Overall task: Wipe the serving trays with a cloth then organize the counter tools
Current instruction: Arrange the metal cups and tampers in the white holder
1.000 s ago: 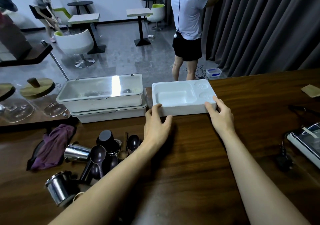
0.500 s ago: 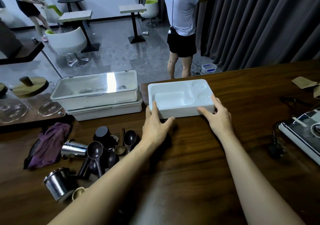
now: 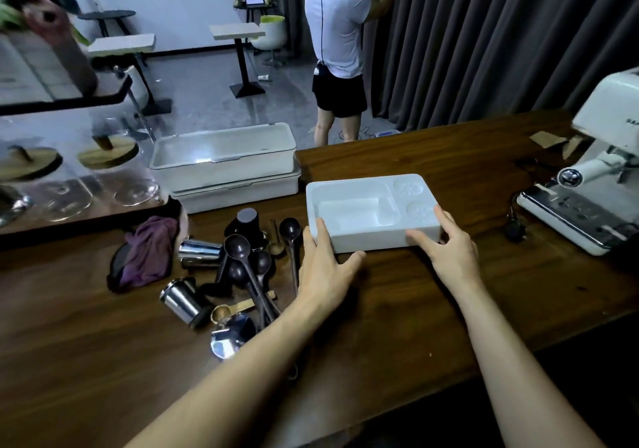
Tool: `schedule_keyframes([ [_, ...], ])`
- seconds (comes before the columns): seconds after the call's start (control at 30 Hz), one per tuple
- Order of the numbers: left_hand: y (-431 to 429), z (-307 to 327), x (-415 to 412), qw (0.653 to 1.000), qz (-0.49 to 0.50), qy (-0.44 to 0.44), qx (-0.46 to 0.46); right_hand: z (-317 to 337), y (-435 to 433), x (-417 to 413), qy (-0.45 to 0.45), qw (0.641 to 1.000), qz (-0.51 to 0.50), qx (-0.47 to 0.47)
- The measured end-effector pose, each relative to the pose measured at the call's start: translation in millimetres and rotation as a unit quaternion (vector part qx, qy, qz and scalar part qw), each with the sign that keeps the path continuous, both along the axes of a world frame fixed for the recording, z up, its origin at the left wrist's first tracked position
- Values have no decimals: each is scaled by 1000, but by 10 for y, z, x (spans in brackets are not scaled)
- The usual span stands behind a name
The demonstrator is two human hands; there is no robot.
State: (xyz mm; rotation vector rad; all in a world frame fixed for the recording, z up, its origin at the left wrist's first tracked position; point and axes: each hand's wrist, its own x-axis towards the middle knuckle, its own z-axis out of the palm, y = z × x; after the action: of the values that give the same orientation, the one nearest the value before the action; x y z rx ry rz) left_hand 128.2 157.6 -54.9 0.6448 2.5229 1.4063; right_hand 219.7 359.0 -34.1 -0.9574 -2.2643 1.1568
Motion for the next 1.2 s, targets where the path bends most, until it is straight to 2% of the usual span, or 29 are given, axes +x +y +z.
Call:
schedule_keyframes([
  [0.37, -576, 33, 363, 1000, 15, 4, -18, -62, -543, 304, -13, 1000, 14, 11],
  [0.57, -595, 74, 377, 999, 30, -8, -39, -103, -507, 303, -4, 998, 61, 26],
  [0.67, -579, 118, 380, 999, 30, -27, -22, -163, -449, 310, -3, 997, 76, 26],
  [0.83, -584, 281, 357, 998, 54, -1, -9, -181, -466, 302, -22, 995, 86, 39],
  [0.9, -591, 305, 318, 998, 63, 6, -11, -175, -471, 298, -31, 993, 95, 56],
  [1.07, -642, 332, 247, 996, 86, 23, -18, -40, -557, 85, -21, 975, 148, 166],
  [1.2, -746, 357, 169, 993, 102, 53, -6, 22, -609, -91, -26, 969, 164, 184],
])
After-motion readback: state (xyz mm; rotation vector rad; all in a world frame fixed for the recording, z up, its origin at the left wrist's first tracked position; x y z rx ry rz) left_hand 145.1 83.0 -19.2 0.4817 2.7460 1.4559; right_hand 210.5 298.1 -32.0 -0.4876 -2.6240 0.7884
